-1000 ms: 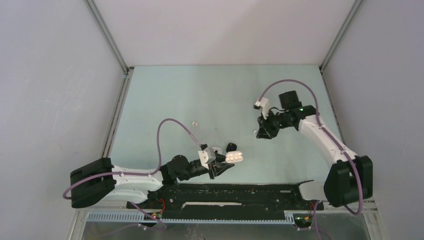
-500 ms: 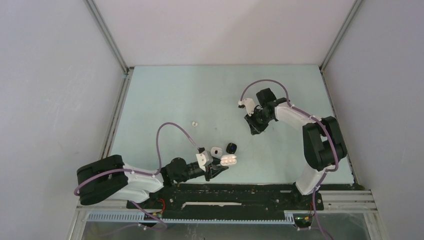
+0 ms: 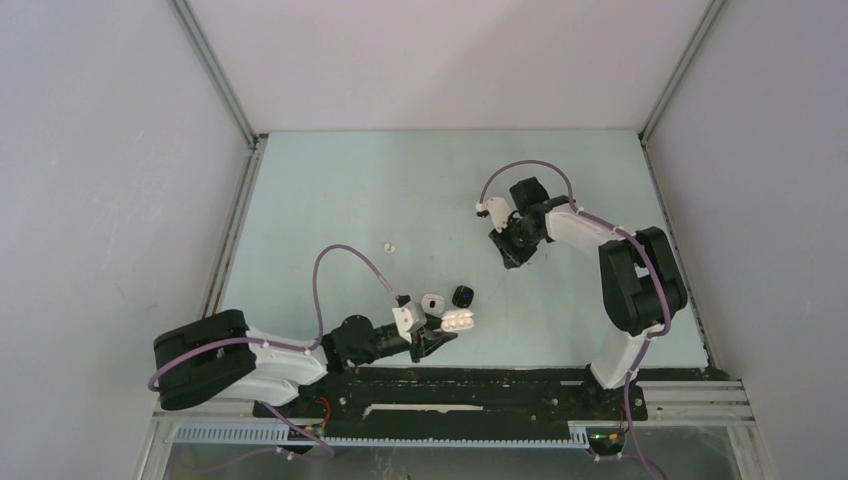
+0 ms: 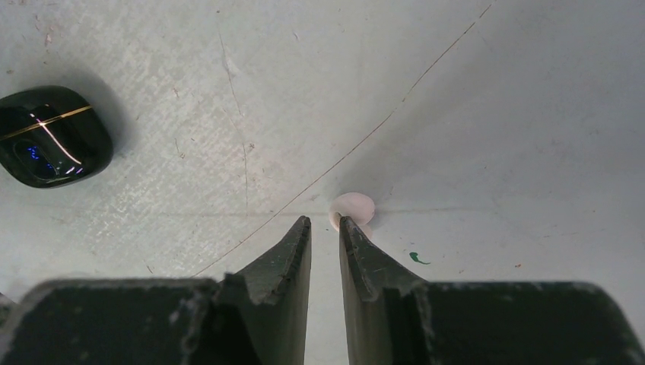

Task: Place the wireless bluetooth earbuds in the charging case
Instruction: Pick up the right earbud from the center of the board.

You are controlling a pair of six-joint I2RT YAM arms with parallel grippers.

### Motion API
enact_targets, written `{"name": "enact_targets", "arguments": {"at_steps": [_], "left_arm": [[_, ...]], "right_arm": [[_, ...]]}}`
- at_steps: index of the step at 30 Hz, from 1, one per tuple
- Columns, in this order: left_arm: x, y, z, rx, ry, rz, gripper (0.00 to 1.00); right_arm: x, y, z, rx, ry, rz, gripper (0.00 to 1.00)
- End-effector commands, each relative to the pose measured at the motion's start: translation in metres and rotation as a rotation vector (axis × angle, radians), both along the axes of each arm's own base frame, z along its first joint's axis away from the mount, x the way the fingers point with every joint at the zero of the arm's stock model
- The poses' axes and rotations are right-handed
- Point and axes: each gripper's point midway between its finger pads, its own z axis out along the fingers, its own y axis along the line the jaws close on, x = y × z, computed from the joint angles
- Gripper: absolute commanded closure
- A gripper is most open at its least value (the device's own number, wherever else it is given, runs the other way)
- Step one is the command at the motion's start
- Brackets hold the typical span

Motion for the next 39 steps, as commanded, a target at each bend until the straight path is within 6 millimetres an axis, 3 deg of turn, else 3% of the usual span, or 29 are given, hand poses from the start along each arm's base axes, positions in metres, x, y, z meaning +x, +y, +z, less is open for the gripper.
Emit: {"name": "enact_targets", "arguments": {"at_steps": [1,18,29,39], "left_arm": [[0.005,-0.009,0.019,-0.045,-0.039,-0.001,0.99],[0.005,-0.012,0.015,-0.028,-0.029,-0.01,0.99],[0.005,-0.013,0.016,-0.028,-0.025,-0.012,0.98],[0.005,-0.014,0.015,-0.025,-0.023,-0.011,0.99]], "right_arm": [[0.017,0.003,0.005,-0.003,-0.045,-0.008,0.77],[0.025,-0.007,0.003,-0.063,-0.079,-0.03,0.71],[0.028,-0.013,0.004,-0.087,-0.1,-0.051,0.82],[0.014,0.008,0.022,-0.035,-0.123,-0.01,0.82]]}}
